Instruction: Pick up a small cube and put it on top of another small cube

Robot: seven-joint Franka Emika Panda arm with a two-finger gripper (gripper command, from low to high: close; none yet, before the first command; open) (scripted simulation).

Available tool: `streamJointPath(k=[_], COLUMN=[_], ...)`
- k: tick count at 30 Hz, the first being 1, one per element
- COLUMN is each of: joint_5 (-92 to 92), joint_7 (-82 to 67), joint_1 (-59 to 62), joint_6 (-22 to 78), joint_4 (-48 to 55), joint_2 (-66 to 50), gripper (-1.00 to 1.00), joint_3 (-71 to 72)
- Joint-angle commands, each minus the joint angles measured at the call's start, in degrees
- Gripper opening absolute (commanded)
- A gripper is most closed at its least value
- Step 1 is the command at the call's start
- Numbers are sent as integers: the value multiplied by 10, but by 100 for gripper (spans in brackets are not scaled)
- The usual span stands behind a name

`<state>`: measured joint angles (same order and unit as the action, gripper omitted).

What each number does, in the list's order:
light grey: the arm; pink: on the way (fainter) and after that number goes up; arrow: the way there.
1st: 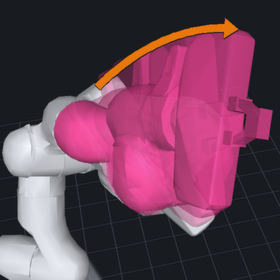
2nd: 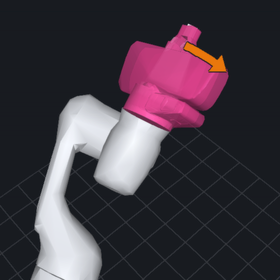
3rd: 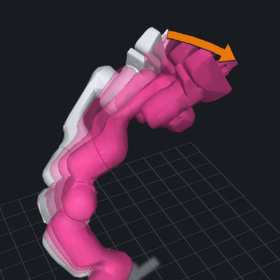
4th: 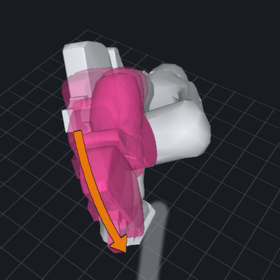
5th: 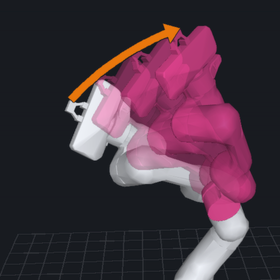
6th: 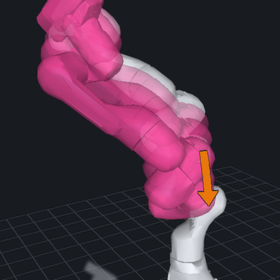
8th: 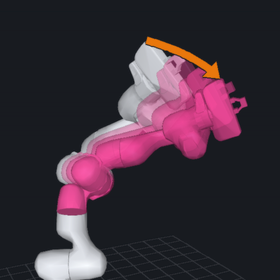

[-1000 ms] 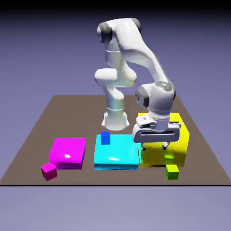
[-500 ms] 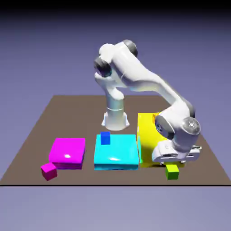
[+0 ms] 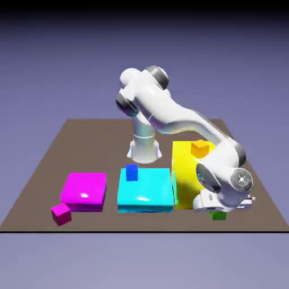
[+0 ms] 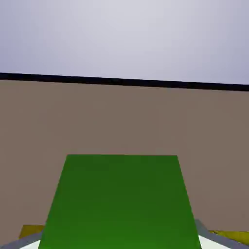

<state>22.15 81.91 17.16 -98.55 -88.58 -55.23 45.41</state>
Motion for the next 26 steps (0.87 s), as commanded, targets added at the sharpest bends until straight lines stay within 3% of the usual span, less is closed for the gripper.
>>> streamJointPath(k=[1,18,22,23,26], joint_5=[-12,-225,-223,-223,-224], joint_7=[-7,-122,-125,-125,-123], joint_1=[21,347,346,346,346], joint_6=[3,38,-54,-54,-6], joint_4=[4,64,-16,-16,26], joint_2=[7,113,99,99,107], gripper=[-100,-100,-100,100,100], joint_3=[-16,-271,-273,-273,-272])
